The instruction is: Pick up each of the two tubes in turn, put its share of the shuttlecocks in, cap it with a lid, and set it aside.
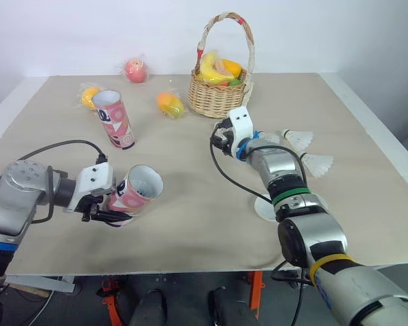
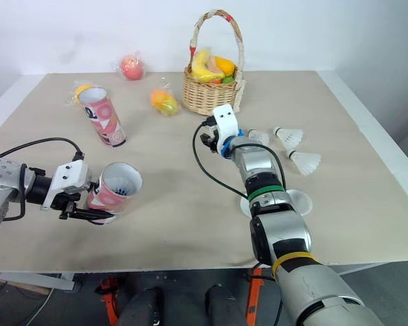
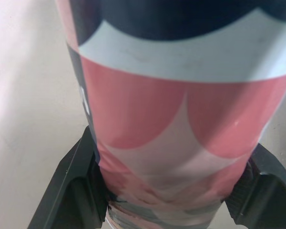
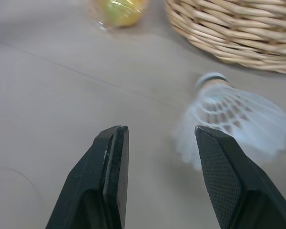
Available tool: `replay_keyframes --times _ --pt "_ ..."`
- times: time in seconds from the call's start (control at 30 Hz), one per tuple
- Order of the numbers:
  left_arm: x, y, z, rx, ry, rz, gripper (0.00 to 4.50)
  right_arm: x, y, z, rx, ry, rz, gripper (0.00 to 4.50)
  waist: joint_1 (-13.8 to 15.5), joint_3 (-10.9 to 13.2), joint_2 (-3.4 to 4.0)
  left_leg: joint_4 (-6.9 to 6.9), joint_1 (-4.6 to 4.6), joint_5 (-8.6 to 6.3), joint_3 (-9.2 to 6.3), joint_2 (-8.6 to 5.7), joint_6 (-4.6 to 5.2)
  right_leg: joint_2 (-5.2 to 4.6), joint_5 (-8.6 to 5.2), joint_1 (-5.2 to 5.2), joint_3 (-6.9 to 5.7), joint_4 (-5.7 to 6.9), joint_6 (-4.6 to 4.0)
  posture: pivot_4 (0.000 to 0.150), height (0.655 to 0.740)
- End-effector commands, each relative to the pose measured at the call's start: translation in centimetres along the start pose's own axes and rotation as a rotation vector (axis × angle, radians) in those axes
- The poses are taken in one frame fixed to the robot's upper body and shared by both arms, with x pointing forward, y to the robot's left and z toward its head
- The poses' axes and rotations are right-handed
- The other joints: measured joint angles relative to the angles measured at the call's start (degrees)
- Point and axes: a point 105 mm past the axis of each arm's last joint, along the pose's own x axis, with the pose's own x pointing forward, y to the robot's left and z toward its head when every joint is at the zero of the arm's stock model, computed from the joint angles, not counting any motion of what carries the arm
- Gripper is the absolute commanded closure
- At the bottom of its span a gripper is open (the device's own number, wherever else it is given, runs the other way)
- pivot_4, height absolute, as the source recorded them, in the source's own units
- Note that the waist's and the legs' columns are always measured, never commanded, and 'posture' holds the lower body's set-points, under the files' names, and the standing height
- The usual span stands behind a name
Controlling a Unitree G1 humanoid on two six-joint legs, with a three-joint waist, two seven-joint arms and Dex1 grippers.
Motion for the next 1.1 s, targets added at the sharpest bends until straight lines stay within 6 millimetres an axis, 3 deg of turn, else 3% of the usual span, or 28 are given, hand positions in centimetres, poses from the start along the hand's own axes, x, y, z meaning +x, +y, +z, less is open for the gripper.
replay_keyframes --times 0.03,0.37,0.8,1.1 --pt "1.1 -1.3 -0.4 -0.02 0.004 -0.082 1.82 0.2 0.1 1.8 -0.005 -0.051 -0.026 2.03 0.0 0.0 0.0 0.0 0.0 0.0 0.0 0.0 0.0 0.0 0.0 0.0 0.0 0.0 0.0 0.15 0.74" --pt "1.0 -1.3 -0.4 -0.024 0.004 -0.077 1.82 0.9 -1.3 2.2 -0.01 -0.045 -0.159 2.03 0.0 0.0 0.0 -0.01 0.0 0.0 0.0 0.0 0.0 0.0 0.0 -0.01 0.0 0.0 -0.01 0.15 0.74" --pt "1.1 -1.2 -0.3 -0.024 -0.002 -0.068 1.82 1.2 -1.1 2.5 -0.004 -0.05 -0.188 2.03 0.0 0.0 0.0 -0.01 0.0 0.0 0.0 0.0 0.0 0.0 0.0 -0.01 0.01 -0.01 -0.01 0.15 0.74" --pt "1.1 -1.3 -0.3 -0.027 0.0 -0.073 1.82 0.2 -3.3 1.8 -0.047 -0.032 -0.181 2.03 0.0 0.0 0.0 -0.01 0.0 0.0 0.0 -0.01 0.0 -0.01 0.0 0.0 0.01 -0.01 0.0 0.15 0.74"
